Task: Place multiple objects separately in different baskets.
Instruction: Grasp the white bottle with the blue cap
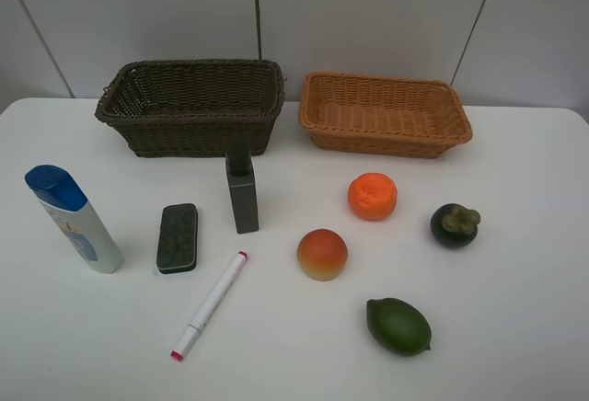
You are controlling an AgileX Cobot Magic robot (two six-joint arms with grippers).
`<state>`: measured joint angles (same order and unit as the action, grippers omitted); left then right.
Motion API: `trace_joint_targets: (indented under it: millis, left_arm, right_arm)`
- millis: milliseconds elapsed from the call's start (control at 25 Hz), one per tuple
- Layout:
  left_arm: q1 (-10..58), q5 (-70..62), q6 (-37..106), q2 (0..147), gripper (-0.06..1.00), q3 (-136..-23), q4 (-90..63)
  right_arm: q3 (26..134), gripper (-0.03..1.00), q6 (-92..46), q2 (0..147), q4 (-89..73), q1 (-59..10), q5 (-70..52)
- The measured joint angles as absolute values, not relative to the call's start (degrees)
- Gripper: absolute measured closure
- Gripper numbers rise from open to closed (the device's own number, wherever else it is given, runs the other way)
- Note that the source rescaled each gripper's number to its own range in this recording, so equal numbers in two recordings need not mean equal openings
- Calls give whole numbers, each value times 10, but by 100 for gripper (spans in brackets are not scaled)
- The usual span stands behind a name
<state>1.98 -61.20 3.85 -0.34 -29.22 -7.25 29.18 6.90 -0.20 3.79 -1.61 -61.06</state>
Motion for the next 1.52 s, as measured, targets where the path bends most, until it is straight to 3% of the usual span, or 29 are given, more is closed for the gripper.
trace_joint_targets:
  millis: [600,800,1240,1520]
  left_arm:
    - [20,-612,-22,31,5,-292,-72]
    - [20,-613,-42,187,5,-319,-72]
    - [20,-678,-102,574,5,-490,-79]
    - [20,-687,-161,719,5,-538,-116]
  right_arm:
    - [292,-3,69,-2,38,-16,-611]
    - [292,-3,69,-2,38,-16,-611]
    - [292,-3,69,-2,38,-16,-611]
    - [292,-3,69,-2,38,-16,-611]
